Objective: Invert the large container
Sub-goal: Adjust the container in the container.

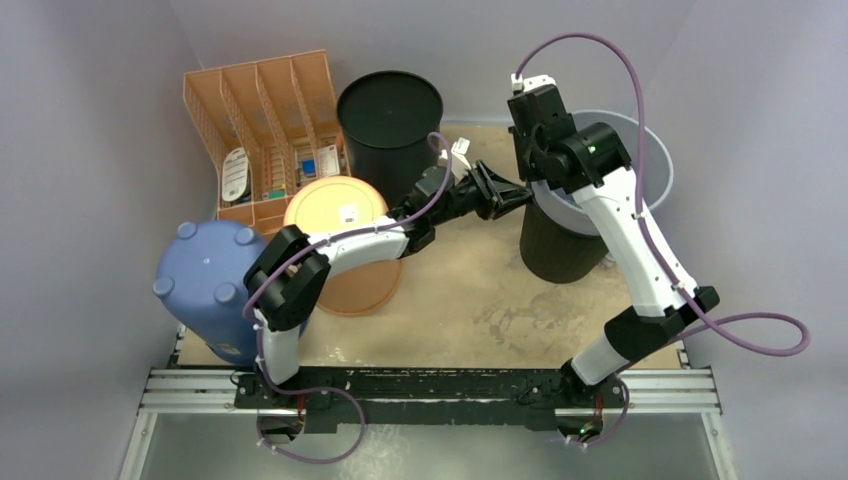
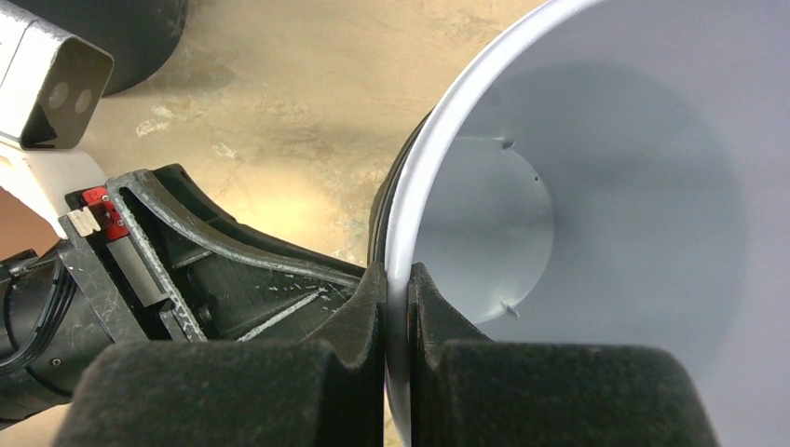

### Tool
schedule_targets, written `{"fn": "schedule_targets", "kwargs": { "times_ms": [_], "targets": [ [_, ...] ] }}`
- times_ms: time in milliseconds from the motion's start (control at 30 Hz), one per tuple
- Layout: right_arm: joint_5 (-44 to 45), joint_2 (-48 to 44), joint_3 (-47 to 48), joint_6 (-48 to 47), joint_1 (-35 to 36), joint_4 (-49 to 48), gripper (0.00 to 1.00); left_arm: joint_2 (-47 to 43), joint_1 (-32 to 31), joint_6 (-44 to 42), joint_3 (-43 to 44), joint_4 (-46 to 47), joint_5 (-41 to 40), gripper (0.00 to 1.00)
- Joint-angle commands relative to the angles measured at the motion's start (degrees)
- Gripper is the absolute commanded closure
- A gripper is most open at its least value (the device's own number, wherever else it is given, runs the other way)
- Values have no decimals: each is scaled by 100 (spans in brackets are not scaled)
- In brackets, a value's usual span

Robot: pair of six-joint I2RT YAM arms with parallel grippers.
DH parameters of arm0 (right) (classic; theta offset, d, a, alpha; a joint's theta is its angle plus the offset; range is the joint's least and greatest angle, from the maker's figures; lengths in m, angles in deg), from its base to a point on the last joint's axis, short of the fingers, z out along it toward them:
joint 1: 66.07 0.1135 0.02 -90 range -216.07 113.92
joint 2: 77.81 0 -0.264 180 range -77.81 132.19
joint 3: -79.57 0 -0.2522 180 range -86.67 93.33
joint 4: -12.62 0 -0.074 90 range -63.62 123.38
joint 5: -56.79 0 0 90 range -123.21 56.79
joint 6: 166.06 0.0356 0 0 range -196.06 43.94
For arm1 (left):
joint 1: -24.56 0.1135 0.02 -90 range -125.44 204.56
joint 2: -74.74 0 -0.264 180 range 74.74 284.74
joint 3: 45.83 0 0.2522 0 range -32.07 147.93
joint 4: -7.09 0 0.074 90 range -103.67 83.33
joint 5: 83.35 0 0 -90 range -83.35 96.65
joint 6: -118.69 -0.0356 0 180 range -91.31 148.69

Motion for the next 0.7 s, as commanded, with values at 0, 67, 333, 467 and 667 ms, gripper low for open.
{"fn": "schedule_targets", "kwargs": {
  "times_ms": [0,67,333,467,667],
  "targets": [
    [-349,-366,106,35,155,-794,100,145,-180,113,329,247,89,74],
    [-373,-379,119,46,152,-799,100,181,-189,116,382,183,104,80],
    [-296,-343,515,157,212,-595,100,220,-189,143,543,-521,116,100],
    [-171,-136,1203,163,341,-349,100,195,-188,183,687,-1015,151,100],
    [-314,-36,1756,119,353,-374,100,122,-189,-15,693,-1530,31,100]
  ]
}}
